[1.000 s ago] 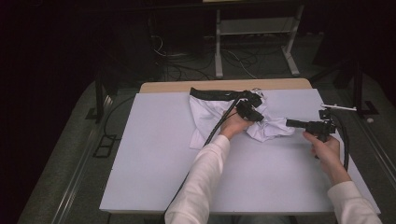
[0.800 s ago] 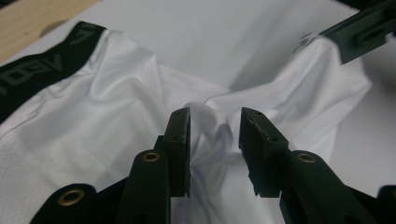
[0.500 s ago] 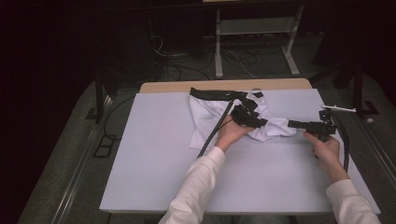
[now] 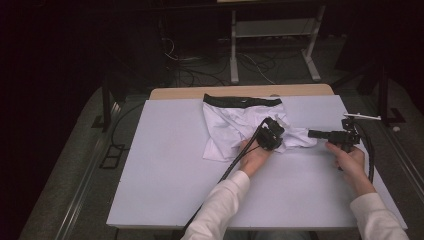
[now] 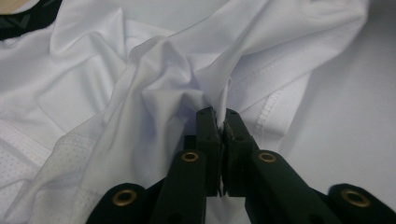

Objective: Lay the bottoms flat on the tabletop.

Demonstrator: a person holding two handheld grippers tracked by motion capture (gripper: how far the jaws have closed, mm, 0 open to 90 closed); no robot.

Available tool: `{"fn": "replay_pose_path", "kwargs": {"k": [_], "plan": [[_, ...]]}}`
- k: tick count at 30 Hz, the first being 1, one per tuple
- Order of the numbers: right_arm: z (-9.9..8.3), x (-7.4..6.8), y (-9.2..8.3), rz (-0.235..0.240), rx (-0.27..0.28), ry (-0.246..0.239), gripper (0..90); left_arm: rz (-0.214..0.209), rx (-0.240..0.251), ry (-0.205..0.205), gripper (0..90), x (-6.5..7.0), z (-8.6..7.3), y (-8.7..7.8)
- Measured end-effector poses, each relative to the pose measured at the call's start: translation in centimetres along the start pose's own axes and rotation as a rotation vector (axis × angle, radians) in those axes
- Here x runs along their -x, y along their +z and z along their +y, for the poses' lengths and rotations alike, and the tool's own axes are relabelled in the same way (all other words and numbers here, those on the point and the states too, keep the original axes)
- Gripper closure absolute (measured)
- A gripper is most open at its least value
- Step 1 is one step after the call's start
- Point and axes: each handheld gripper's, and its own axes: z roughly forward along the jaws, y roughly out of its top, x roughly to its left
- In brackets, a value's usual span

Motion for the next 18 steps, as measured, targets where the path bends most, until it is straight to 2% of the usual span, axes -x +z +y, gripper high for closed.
{"fn": "replay_pose_path", "kwargs": {"k": [3, 5, 7, 9, 10, 11, 12, 13, 14, 15, 16, 17, 18], "plan": [[-0.1, -0.1, -0.4, 0.008, -0.002, 0.011, 86.7, -0.017, 0.021, 0.052, 87.3, 0.4, -0.5, -1.8], [-0.4, -0.4, -0.9, 0.013, -0.011, 0.017, 86.6, -0.033, 0.037, 0.101, 87.3, 1.0, -1.2, -3.5], [-0.9, -0.9, -1.6, 0.015, -0.020, 0.023, 86.6, -0.043, 0.050, 0.126, 87.3, 1.5, -2.2, -5.0], [-1.4, -1.4, -2.3, 0.014, -0.030, 0.033, 86.6, -0.063, 0.062, 0.150, 87.2, 2.0, -3.7, -6.6], [-2.3, -1.9, -2.9, 0.018, -0.047, 0.058, 86.6, -0.069, 0.062, 0.167, 87.2, 2.3, -4.8, -7.6], [-2.3, -1.9, -2.9, 0.018, -0.047, 0.058, 86.6, -0.069, 0.062, 0.167, 87.3, 2.3, -4.8, -7.6], [-2.5, -2.0, -3.0, 0.022, -0.054, 0.069, 86.6, -0.084, 0.069, 0.175, 87.3, 2.6, -5.5, -8.1], [-3.1, -2.3, -3.0, 0.020, -0.067, 0.080, 86.5, -0.094, 0.054, 0.191, 87.3, 2.8, -5.8, -8.5], [-4.0, -2.8, -2.9, 0.016, -0.100, 0.089, 86.5, -0.099, 0.054, 0.208, 87.3, 3.2, -6.5, -9.2], [-4.0, -2.8, -2.9, 0.016, -0.100, 0.089, 86.5, -0.099, 0.054, 0.208, 87.3, 3.2, -6.5, -9.2], [-4.4, -3.0, -2.8, 0.012, -0.112, 0.086, 86.5, -0.116, 0.059, 0.201, 87.3, 3.5, -7.0, -9.6], [-5.5, -3.7, -2.8, -0.013, -0.152, 0.082, 86.4, -0.125, 0.054, 0.197, 87.2, 3.6, -7.4, -9.9], [-5.5, -3.7, -2.8, -0.013, -0.152, 0.082, 86.4, -0.129, 0.055, 0.196, 87.2, 3.8, -7.7, -10.0]]}}
